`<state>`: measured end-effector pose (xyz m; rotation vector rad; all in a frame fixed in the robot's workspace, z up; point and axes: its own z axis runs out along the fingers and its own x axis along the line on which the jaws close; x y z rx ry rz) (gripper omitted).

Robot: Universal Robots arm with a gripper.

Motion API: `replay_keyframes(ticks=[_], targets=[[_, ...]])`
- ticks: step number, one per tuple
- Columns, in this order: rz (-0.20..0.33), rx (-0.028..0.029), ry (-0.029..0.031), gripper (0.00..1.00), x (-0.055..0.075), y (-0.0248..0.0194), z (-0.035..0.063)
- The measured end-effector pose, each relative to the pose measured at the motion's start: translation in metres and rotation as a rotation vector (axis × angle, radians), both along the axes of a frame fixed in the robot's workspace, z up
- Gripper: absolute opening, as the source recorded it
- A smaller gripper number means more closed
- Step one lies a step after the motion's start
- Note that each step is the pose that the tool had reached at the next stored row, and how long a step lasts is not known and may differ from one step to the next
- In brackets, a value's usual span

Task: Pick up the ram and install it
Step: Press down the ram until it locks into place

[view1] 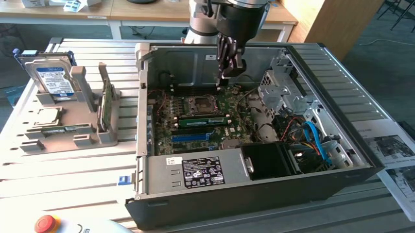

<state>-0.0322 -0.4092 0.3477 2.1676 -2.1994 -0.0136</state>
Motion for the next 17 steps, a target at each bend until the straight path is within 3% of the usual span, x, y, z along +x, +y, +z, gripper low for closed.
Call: replay_keyframes(ticks=[3, 17], targets=[[0.0, 0.0, -0.006, 0.1, 0.0001, 0.0, 0.0], [0.0, 0.0066, -0.0125, 0.1, 0.0, -0.0002, 0.0]])
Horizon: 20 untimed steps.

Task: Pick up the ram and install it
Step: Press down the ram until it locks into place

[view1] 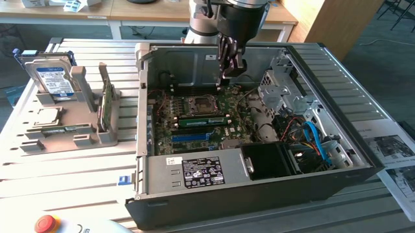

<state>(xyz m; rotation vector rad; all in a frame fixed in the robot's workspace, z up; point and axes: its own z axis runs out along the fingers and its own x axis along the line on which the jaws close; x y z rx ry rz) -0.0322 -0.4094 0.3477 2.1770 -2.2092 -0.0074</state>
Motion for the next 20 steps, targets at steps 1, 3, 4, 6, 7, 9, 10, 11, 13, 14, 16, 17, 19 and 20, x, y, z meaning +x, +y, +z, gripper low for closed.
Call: replay_keyframes(ticks=[1, 3, 4, 6, 7, 9, 10, 11, 13, 14, 16, 17, 19, 20], targets=[[0.0, 0.0008, -0.0007, 0.1, 0.0, 0.0, 0.0], [0.0, 0.0011, -0.001, 0.1, 0.0, 0.0, -0.0001], [0.0, 0.0011, -0.001, 0.1, 0.0, 0.0, 0.0], [0.0, 0.0011, -0.001, 0.1, 0.0, 0.0, 0.0], [0.0, 0.0011, -0.001, 0.1, 0.0, 0.0, 0.0], [0.0, 0.0011, -0.0011, 0.1, 0.001, -0.0004, 0.0], [0.0, 0.0011, -0.001, 0.1, 0.002, -0.0007, 0.0], [0.0, 0.0011, -0.001, 0.1, 0.003, -0.001, 0.0], [0.0, 0.0012, -0.0009, 0.1, 0.006, -0.0016, 0.0], [0.0, 0.0011, -0.0008, 0.1, 0.008, -0.0019, 0.0], [0.0, 0.0011, -0.0007, 0.1, 0.012, -0.0024, 0.0], [0.0, 0.001, -0.0006, 0.1, 0.014, -0.0026, 0.0], [0.0, 0.001, -0.0005, 0.1, 0.018, -0.0029, 0.0], [0.0, 0.0012, -0.0005, 0.1, 0.02, -0.003, 0.0]])
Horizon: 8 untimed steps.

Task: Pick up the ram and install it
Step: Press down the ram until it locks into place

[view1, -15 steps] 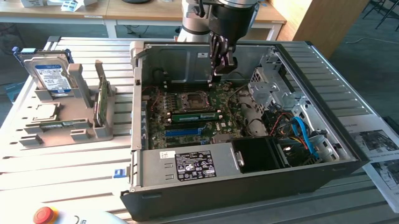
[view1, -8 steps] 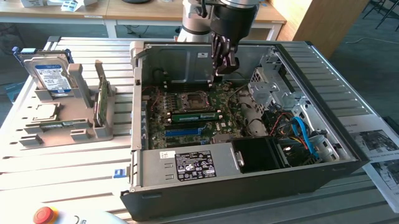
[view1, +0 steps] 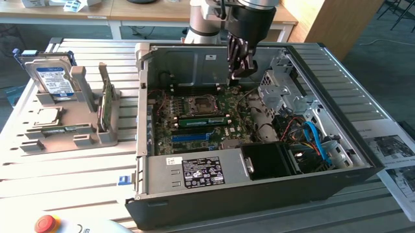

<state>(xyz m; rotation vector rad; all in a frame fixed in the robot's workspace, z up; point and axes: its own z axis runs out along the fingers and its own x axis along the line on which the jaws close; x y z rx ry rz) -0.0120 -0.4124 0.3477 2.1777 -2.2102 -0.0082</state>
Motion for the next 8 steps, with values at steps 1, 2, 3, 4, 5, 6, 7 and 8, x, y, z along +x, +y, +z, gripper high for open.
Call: replay_keyframes(ticks=[1, 2, 3, 4, 5, 6, 7, 8], targets=[[0.0, -0.0001, 0.0, 0.1, 0.002, -0.0001, 0.0], [0.0, -0.0001, 0.0, 0.1, 0.004, -0.0002, 0.0], [0.0, -0.0001, 0.0, 0.1, 0.006, -0.0003, 0.0], [0.0, 0.0, 0.0, 0.1, 0.008, -0.0004, 0.0], [0.0, 0.0, 0.0, 0.1, 0.009, -0.0004, 0.0], [0.0, -0.0001, 0.0, 0.1, 0.011, -0.0004, 0.0], [0.0, -0.0001, 0.0, 0.1, 0.012, -0.0005, 0.0], [0.0, 0.0, 0.0, 0.1, 0.014, -0.0005, 0.0]])
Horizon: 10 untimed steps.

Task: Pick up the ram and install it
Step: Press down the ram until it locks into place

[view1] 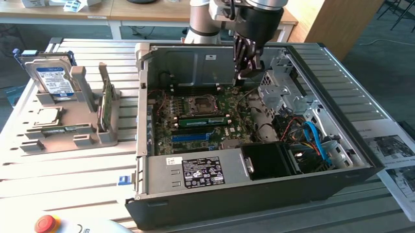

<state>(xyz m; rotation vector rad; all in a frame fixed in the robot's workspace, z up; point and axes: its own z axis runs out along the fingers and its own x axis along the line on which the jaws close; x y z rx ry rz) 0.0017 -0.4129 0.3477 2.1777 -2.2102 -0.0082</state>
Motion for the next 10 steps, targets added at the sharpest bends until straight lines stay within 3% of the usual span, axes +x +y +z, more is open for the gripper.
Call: replay_keyframes(ticks=[10], targets=[[0.0, 0.0, 0.0, 0.1, 0.0112, -0.0001, 0.0]])
